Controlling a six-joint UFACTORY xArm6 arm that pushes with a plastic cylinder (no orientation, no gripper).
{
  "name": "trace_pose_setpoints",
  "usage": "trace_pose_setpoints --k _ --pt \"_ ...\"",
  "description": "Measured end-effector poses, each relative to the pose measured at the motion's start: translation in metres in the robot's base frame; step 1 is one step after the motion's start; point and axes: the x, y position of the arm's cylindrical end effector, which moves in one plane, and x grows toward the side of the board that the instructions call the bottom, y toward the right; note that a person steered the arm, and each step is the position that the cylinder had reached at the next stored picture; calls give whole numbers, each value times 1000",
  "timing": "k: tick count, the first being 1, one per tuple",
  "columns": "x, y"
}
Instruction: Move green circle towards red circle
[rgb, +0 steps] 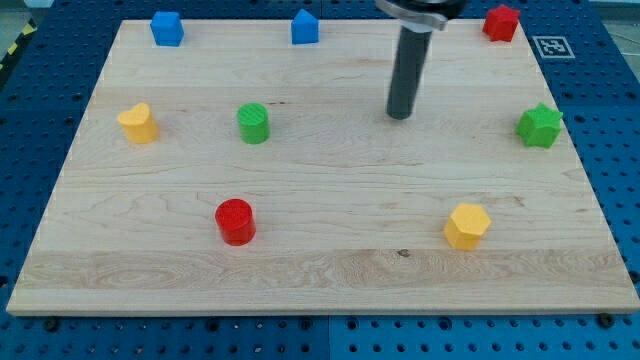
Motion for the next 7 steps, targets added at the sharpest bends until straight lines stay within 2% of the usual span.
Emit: trace_pose_setpoints --k 2,3,4,6,7 --pt "-3 -120" --pt "-10 -149" --pt "-2 -149" --pt "53 -148" --pt "54 -153"
